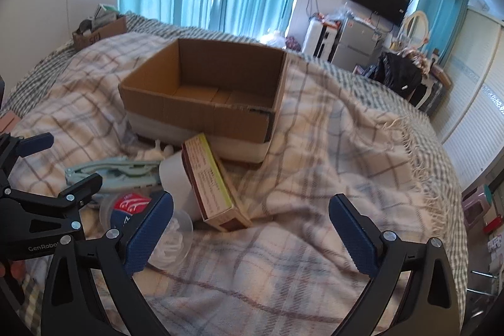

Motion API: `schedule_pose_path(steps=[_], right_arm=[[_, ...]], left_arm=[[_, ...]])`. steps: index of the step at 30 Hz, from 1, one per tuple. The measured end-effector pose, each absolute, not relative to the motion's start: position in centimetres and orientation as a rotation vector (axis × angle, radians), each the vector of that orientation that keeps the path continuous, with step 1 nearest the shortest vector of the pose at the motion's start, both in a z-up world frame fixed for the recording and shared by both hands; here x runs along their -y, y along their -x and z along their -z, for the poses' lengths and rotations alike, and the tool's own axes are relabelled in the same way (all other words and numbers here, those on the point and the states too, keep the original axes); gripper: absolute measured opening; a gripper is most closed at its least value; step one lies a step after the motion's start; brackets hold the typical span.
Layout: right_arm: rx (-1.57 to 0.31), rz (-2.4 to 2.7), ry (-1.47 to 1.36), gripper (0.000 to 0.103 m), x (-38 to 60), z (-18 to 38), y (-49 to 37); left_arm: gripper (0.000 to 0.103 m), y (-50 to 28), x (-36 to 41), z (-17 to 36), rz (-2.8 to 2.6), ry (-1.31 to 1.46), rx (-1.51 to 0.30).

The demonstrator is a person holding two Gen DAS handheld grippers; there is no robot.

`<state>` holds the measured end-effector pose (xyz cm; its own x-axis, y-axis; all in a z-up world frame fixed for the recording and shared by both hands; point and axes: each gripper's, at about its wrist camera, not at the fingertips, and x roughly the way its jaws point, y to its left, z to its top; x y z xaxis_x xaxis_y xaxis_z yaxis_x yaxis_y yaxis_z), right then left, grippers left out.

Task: Organize objects
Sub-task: 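Grasp the cream medicine box with the right gripper while the left gripper grasps the pale blue clip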

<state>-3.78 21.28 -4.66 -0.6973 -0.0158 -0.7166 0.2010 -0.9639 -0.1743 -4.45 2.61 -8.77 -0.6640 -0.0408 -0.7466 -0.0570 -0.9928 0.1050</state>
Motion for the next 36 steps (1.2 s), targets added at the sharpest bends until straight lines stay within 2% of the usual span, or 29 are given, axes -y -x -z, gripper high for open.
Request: schedule_pose_path(steps=[3,7,12,13,14,17,27,33,34,35,36], right_arm=[[-0.392,2.727,-1.216,0.099,-20.9,5.7,4.6],[-0.428,2.658,-1.313,0.091,-20.6,7.5,5.9],[-0.465,2.555,-1.447,0.078,-20.0,10.0,7.8],[-0.476,2.547,-1.459,0.072,-19.8,10.4,8.1],[-0.468,2.539,-1.458,0.059,-19.8,10.5,8.4],[-0.452,2.529,-1.453,0.038,-19.7,10.6,8.5],[-0.38,2.629,-1.35,0.036,-20.9,8.4,7.1],[-0.366,2.642,-1.334,0.035,-20.9,8.2,6.7],[-0.365,2.645,-1.332,0.035,-20.9,8.2,6.6],[-0.361,2.649,-1.331,0.035,-21.0,8.2,6.6],[-0.358,2.651,-1.331,0.034,-21.0,8.1,6.5]], left_arm=[[0.098,5.0,-3.9,9.4,-2.822,1.285,-0.272],[0.097,5.4,-4.2,10.0,-2.798,1.303,-0.318],[0.09,5.8,-3.5,10.3,-2.728,1.351,-0.306],[0.09,5.8,-3.5,10.3,-2.712,1.357,-0.326],[0.089,5.6,-3.6,10.3,-2.698,1.356,-0.344],[0.089,5.1,-3.5,10.2,-2.67,1.357,-0.379],[0.089,7.5,-3.1,11.2,-2.615,1.355,-0.419],[0.089,9.6,-3.3,13.5,-2.562,1.455,-0.453],[0.089,9.9,-3.1,13.9,-2.551,1.463,-0.419],[0.08,10.0,-2.8,13.9,-2.541,1.468,-0.375],[0.076,10.1,-2.4,13.9,-2.521,1.481,-0.32]])
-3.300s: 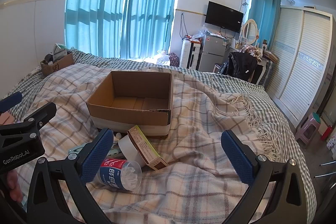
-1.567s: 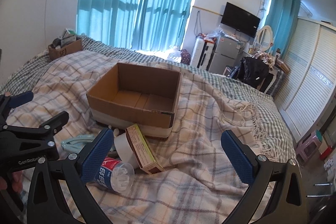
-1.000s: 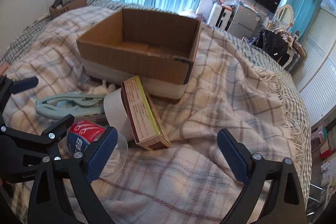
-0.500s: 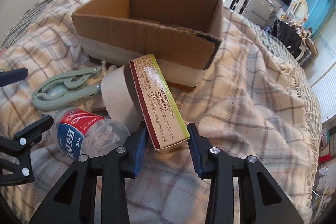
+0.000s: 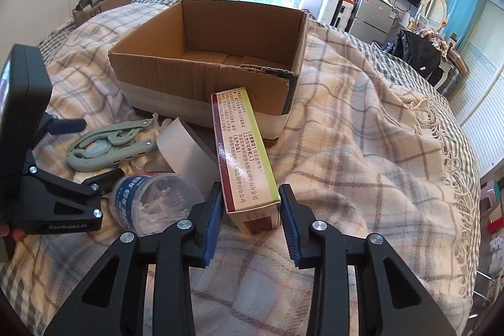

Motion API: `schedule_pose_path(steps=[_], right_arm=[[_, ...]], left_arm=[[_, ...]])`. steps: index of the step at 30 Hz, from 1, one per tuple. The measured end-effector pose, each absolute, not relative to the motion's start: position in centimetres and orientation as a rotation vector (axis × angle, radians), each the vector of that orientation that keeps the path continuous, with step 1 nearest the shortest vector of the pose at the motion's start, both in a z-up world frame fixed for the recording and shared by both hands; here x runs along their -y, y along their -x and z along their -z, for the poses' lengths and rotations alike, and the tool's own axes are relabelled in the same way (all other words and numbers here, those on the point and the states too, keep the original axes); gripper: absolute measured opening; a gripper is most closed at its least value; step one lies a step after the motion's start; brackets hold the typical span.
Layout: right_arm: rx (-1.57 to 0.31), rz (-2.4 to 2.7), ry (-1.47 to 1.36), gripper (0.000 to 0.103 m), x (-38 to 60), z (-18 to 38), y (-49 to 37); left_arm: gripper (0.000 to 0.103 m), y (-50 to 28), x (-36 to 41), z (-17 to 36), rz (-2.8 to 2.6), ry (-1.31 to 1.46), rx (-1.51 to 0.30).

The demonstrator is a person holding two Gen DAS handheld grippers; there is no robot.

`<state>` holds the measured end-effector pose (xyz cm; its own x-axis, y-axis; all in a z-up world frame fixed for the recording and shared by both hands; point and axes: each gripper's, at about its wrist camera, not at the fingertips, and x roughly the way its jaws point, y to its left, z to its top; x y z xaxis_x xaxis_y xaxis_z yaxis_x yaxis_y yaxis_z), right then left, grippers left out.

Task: Organize objects
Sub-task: 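Grasp the cream medicine box with the right gripper while the left gripper grasps the pale blue clip, then carry the medicine box and clip over the cardboard box and open both grippers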

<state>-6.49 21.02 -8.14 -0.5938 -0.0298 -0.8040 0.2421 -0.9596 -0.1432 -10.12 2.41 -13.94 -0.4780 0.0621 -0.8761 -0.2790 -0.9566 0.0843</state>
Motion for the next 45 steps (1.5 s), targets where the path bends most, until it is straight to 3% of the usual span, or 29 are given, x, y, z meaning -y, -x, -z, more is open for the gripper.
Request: schedule_pose_path(steps=[3,5,8,11,23,34,39,45], right_arm=[[-0.359,2.663,-1.319,0.033,-21.0,7.8,6.0],[-0.368,2.685,-1.302,0.033,-21.0,7.3,5.6],[-0.392,2.721,-1.269,0.031,-20.9,6.3,5.0],[-0.396,2.738,-1.216,0.03,-20.8,4.9,4.1],[-0.472,2.811,-1.025,0.028,-19.3,-1.2,3.2],[-0.417,2.855,-0.798,0.028,-17.8,-9.4,9.0],[-0.379,2.847,-0.794,0.028,-17.3,-9.6,13.5],[-0.35,2.809,-0.875,0.028,-17.0,-6.5,19.6]], left_arm=[[0.062,9.5,-2.1,13.2,-2.52,1.448,-0.294],[0.033,9.0,-2.0,12.6,-2.538,1.416,-0.293],[0.011,8.5,-1.3,11.6,-2.538,1.389,-0.209],[0.009,7.9,-0.3,10.4,-2.548,1.342,-0.118],[0.009,7.3,0.3,1.8,-2.681,1.091,-0.061],[0.009,13.9,-0.6,-6.6,-2.76,0.859,-0.065],[0.009,18.2,-0.8,-7.1,-2.77,0.838,-0.071],[0.009,23.5,-1.1,-4.2,-2.756,0.915,-0.065]])
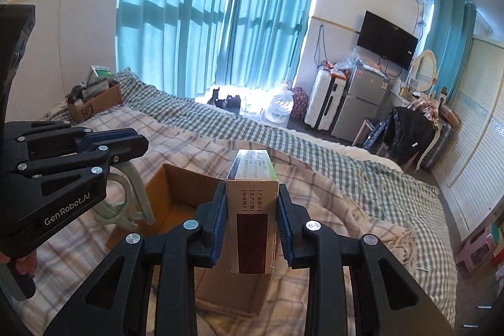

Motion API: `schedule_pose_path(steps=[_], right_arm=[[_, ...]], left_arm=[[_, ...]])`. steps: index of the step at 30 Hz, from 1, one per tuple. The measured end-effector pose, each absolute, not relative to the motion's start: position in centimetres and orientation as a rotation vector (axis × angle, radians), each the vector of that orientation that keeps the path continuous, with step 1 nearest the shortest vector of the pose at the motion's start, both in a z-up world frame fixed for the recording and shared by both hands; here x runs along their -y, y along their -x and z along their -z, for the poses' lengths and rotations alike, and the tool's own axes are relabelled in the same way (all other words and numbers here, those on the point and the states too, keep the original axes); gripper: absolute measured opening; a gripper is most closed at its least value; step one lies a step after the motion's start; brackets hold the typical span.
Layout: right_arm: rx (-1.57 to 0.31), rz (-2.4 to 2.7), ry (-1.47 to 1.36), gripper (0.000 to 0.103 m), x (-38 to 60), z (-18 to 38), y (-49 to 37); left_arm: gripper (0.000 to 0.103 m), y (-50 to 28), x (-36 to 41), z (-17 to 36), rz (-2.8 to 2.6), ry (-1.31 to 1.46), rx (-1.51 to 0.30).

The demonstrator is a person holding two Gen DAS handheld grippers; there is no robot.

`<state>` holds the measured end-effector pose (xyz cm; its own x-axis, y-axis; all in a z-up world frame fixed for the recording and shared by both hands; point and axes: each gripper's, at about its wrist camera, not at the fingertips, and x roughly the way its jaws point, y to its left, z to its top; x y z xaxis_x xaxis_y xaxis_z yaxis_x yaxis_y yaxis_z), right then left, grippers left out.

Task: Organize objects
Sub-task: 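Carry the medicine box and clip over the cardboard box and open both grippers, then grasp the blue tissue pack with the left gripper while the right gripper grasps the floss bottle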

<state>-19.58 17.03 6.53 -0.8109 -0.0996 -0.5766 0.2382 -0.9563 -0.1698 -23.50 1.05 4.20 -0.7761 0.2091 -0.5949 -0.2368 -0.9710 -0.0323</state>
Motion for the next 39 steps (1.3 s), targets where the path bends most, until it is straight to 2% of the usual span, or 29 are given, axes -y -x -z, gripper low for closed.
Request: schedule_pose_path(steps=[10,15,18,19,21,22,23,25,27,32,39], right_arm=[[-0.32,2.699,-1.007,0.028,-16.5,0.2,25.6],[-0.288,2.688,-1.017,0.029,-17.0,0.2,25.2],[-0.292,2.711,-1.019,0.03,-17.4,-0.6,24.3],[-0.298,2.721,-1.01,0.03,-17.4,-1.1,23.7],[-0.302,2.738,-0.989,0.035,-17.4,-2.2,22.7],[-0.302,2.748,-0.972,0.041,-17.4,-3.0,22.0],[-0.3,2.76,-0.949,0.047,-17.4,-3.9,21.2],[-0.298,2.783,-0.907,0.054,-17.4,-5.7,19.6],[-0.309,2.797,-0.884,0.057,-17.3,-7.4,18.1],[-0.362,2.831,-0.82,0.068,-16.8,-11.0,13.7],[-0.373,2.855,-0.789,0.079,-17.2,-12.5,8.5]], left_arm=[[0.009,28.4,-1.5,2.3,-2.708,1.074,-0.067],[0.009,28.3,-1.7,3.3,-2.667,1.139,-0.078],[0.013,27.3,-1.4,2.4,-2.675,1.134,-0.069],[0.019,26.9,-1.3,1.9,-2.671,1.133,-0.059],[0.037,26.1,-0.9,0.9,-2.686,1.127,-0.052],[0.054,25.6,-0.8,0.3,-2.705,1.115,-0.054],[0.064,24.8,-0.5,-0.5,-2.728,1.091,-0.053],[0.069,23.7,0.0,-1.8,-2.751,1.062,-0.044],[0.073,22.2,0.7,-3.3,-2.766,1.042,-0.028],[0.093,18.7,2.1,-5.9,-2.817,0.985,-0.029],[0.101,14.0,4.0,-6.3,-2.854,0.975,-0.061]])
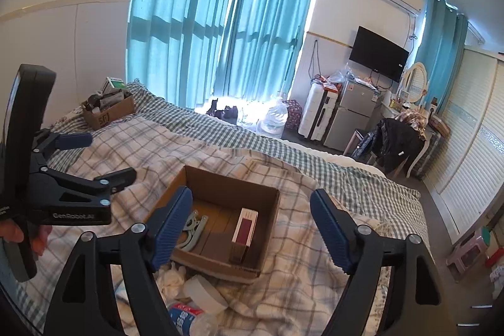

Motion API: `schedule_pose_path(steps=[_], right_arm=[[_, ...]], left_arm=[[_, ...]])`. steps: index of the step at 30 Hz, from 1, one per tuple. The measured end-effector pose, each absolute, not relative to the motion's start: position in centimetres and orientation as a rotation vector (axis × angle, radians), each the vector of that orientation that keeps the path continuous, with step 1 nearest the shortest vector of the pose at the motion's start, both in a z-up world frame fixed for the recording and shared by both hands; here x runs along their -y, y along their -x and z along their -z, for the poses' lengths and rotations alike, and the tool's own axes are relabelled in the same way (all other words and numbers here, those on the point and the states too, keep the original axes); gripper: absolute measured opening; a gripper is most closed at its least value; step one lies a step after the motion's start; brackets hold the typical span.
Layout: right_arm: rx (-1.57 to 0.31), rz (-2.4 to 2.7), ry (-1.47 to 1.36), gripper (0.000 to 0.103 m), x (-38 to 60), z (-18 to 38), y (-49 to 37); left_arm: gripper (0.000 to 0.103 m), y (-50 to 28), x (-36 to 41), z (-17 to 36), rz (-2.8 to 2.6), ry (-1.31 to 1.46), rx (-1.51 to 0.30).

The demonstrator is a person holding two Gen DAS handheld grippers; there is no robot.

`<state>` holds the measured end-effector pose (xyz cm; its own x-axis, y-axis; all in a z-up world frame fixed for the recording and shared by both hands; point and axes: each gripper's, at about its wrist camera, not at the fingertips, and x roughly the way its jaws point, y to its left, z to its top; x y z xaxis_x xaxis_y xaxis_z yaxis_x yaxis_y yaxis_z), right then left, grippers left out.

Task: Organize objects
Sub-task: 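Grasp the blue tissue pack with the left gripper while the right gripper grasps the floss bottle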

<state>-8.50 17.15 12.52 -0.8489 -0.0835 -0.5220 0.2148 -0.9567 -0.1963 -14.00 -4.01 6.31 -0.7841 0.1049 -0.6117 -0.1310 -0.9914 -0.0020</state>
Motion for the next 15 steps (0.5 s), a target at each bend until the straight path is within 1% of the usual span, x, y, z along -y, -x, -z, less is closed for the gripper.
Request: schedule_pose_path(steps=[3,9,15], right_arm=[[-0.364,2.853,-0.81,0.08,-17.7,-11.4,6.8],[-0.418,2.852,-0.912,0.081,-18.4,-5.2,5.0],[-0.31,2.792,-1.081,0.081,-20.0,1.2,6.2]], left_arm=[[0.102,12.3,4.6,-4.8,-2.872,1.01,-0.065],[0.102,9.8,3.9,1.6,-2.857,1.14,-0.07],[0.102,8.8,2.2,8.0,-2.79,1.292,-0.06]])
